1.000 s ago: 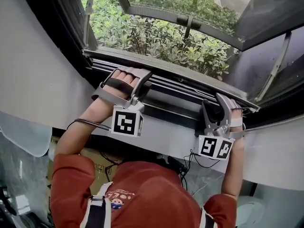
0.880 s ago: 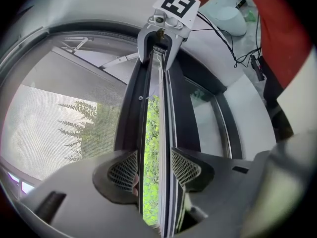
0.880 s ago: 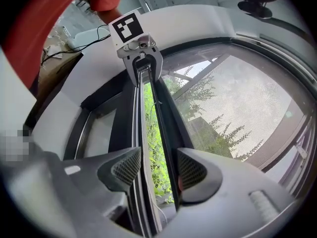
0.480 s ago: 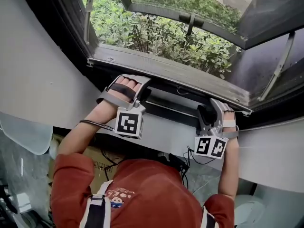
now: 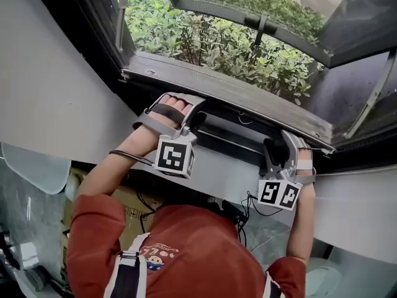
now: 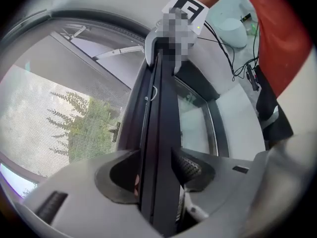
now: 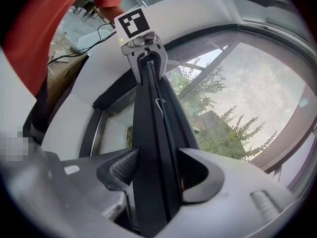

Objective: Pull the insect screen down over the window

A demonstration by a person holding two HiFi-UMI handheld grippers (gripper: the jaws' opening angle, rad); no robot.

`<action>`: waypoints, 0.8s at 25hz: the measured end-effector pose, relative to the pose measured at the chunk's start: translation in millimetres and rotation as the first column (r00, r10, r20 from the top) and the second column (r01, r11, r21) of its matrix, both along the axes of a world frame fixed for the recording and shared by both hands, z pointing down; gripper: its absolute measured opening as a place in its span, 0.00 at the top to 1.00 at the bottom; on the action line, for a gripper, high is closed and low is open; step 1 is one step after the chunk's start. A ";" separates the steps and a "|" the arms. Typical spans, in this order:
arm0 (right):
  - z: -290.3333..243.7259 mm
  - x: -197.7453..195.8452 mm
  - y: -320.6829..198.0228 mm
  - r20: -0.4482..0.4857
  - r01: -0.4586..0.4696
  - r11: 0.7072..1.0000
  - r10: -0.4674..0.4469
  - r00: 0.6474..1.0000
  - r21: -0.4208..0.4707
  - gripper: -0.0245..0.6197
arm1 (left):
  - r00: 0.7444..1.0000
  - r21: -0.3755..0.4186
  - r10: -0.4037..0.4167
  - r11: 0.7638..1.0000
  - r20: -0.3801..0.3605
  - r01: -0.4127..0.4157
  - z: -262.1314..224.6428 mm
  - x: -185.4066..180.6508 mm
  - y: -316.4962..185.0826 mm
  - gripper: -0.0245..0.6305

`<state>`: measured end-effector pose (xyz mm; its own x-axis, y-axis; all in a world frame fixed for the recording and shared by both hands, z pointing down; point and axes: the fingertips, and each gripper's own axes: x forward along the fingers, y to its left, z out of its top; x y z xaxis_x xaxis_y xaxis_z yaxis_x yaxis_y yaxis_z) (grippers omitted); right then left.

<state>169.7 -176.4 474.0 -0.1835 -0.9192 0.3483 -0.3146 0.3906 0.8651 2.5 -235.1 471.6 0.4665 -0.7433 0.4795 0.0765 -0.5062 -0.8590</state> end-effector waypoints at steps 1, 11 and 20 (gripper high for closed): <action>-0.2 -0.6 -0.1 0.001 -0.001 1.000 0.001 1.000 -0.005 0.56 | 1.000 -0.007 0.000 1.000 -0.007 0.000 0.5 -0.5 0.2 0.66; -3.0 -2.0 -1.2 -0.010 -0.019 1.000 0.019 1.000 0.020 0.56 | 0.998 0.033 0.011 0.999 -0.069 -0.008 -5.0 -2.0 1.7 0.66; -12.6 -2.0 2.0 0.071 -0.052 0.998 0.049 0.996 0.037 0.56 | 0.990 0.015 -0.008 1.000 -0.141 0.011 -6.7 -2.2 4.1 0.66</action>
